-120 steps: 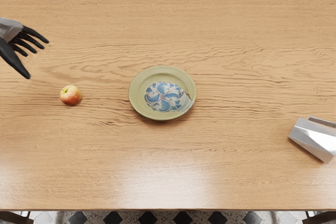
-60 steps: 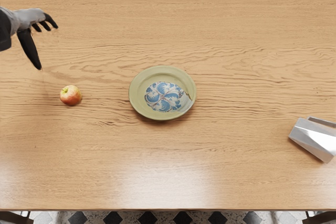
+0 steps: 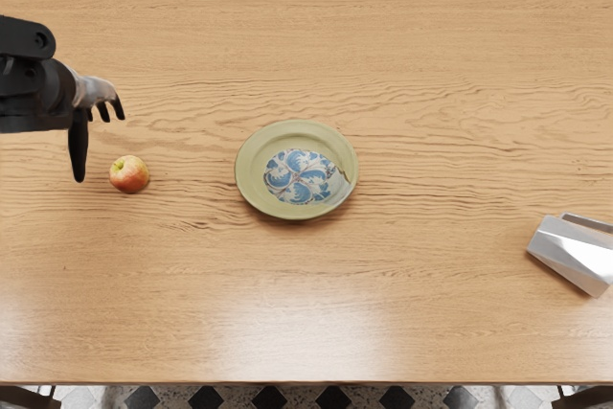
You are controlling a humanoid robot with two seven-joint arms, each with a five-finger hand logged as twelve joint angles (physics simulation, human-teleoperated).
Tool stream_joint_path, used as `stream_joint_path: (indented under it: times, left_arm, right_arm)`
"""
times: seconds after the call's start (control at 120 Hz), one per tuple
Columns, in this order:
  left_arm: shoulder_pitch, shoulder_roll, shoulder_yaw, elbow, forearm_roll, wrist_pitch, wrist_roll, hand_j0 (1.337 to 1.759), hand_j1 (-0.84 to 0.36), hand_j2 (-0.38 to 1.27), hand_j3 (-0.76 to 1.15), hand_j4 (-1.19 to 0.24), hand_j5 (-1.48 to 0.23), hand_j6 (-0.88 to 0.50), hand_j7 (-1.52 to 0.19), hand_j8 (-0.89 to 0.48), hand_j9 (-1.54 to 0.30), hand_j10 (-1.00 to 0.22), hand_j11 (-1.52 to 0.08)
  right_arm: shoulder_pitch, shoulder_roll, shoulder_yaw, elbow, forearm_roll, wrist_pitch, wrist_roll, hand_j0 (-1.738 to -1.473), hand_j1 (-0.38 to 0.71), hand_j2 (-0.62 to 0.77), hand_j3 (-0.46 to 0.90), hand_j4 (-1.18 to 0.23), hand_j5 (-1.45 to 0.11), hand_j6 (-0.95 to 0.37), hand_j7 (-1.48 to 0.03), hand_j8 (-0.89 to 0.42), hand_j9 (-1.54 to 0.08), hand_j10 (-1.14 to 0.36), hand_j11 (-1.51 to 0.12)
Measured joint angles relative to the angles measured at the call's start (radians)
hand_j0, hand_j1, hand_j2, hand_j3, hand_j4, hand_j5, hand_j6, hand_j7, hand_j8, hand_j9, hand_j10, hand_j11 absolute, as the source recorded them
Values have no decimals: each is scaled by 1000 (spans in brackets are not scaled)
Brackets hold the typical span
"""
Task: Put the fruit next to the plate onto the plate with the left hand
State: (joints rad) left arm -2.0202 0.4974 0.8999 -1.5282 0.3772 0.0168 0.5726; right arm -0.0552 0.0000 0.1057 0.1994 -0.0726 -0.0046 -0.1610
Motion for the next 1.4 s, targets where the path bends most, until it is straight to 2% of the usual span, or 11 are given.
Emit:
stream_joint_path:
  times: [0.175,0.383,0.567,0.683,1.2,1.4]
  left_arm:
    - [31,-65,0,17,-29,1,-19,1658,54,50,0,-248,-321,-248,-321,-248,-321,-247,-321]
    - [113,-139,-2,50,41,133,-29,1658,50,51,0,-250,-325,-251,-325,-251,-324,-250,-324]
    - [153,-152,-5,79,52,205,-90,1658,48,51,0,-252,-327,-252,-326,-252,-326,-252,-326]
    - [174,-159,-5,99,35,204,-108,1658,48,51,0,-252,-326,-252,-326,-252,-326,-252,-326]
    - [244,-166,7,131,-5,176,-118,1658,49,51,0,-251,-326,-252,-326,-251,-326,-251,-326]
    - [250,-163,21,141,-6,175,-118,1658,49,51,0,-251,-326,-252,-326,-251,-326,-251,-326]
  right_arm:
    - [0,0,0,0,0,0,0,-1658,-318,-5,0,-26,-34,-26,-34,-26,-34,-26,-34]
    - [0,0,0,0,0,0,0,-1658,-318,-5,0,-26,-34,-26,-33,-26,-34,-26,-34]
    - [0,0,0,0,0,0,0,-1658,-318,-5,0,-26,-34,-26,-34,-26,-34,-26,-34]
    - [0,0,0,0,0,0,0,-1658,-318,-5,0,-26,-34,-26,-34,-26,-34,-26,-34]
    - [0,0,0,0,0,0,0,-1658,-318,-5,0,-26,-33,-26,-33,-26,-33,-26,-33]
    - [0,0,0,0,0,0,0,-1658,-318,-5,0,-26,-33,-26,-33,-26,-33,-26,-33]
